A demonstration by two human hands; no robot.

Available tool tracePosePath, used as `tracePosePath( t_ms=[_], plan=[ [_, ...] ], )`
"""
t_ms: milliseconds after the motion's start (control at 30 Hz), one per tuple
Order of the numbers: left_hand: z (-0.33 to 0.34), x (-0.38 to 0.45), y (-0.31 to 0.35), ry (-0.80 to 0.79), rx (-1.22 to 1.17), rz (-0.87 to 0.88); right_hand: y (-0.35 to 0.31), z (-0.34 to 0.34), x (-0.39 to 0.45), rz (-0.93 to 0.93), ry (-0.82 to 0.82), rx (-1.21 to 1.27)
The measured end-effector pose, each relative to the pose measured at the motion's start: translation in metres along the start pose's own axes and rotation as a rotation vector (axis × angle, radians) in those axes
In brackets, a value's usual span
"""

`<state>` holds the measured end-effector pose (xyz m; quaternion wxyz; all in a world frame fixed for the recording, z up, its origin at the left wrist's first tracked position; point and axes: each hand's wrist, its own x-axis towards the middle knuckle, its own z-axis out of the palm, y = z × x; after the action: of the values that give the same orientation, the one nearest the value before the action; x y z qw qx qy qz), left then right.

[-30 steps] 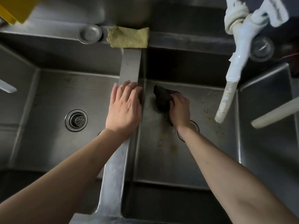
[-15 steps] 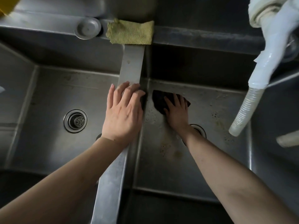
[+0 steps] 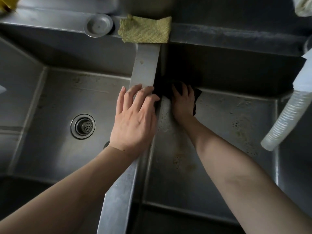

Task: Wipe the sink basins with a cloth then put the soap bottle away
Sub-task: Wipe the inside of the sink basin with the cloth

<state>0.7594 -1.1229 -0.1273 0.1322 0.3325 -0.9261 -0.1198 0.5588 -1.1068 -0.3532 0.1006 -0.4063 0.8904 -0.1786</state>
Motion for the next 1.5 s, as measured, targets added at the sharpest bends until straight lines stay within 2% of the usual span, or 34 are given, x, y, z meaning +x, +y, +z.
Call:
tracePosePath(
  t_ms=[233, 367, 467, 533, 633, 700, 833, 1000, 1200, 1267, 1333, 1400, 1500],
  plan=[
    [-0.002, -0.001, 0.002, -0.007, -0.004, -0.008, -0.004, 0.002, -0.031, -0.093, -0.099, -0.068],
    [-0.001, -0.002, 0.002, -0.013, 0.001, 0.002, 0.012, 0.007, -0.091, -0.218, -0.061, -0.071],
    [-0.001, -0.002, 0.001, -0.008, 0.010, 0.001, 0.025, 0.003, -0.101, -0.312, -0.041, -0.057],
    [-0.001, -0.002, 0.001, -0.005, 0.008, 0.001, 0.025, -0.007, -0.085, -0.287, -0.008, -0.021],
    [0.000, -0.003, 0.000, 0.007, 0.008, -0.003, 0.016, -0.019, -0.045, -0.137, 0.100, 0.039],
    [0.001, -0.003, -0.001, 0.007, 0.010, -0.006, 0.014, -0.015, -0.023, -0.094, 0.093, 0.076],
    [0.001, -0.003, -0.001, 0.010, 0.007, -0.003, 0.007, 0.005, -0.027, -0.228, -0.101, 0.016],
    [0.001, -0.002, 0.000, 0.021, 0.000, 0.005, 0.011, 0.013, -0.094, -0.323, -0.134, 0.033],
    [-0.002, -0.003, 0.002, 0.033, 0.000, 0.005, 0.040, 0.015, -0.236, -0.675, -0.222, 0.076],
    [-0.002, -0.003, 0.002, 0.038, -0.005, 0.007, 0.054, 0.014, -0.256, -0.791, -0.271, 0.056],
    [-0.001, -0.004, 0.001, 0.046, -0.006, 0.011, 0.060, 0.014, -0.249, -0.831, -0.288, 0.038],
    [0.001, -0.004, 0.001, 0.058, 0.004, 0.017, 0.060, 0.015, -0.229, -0.784, -0.258, 0.061],
    [0.003, -0.004, -0.001, 0.074, 0.018, 0.026, 0.051, 0.007, -0.178, -0.503, -0.167, 0.095]
  ],
)
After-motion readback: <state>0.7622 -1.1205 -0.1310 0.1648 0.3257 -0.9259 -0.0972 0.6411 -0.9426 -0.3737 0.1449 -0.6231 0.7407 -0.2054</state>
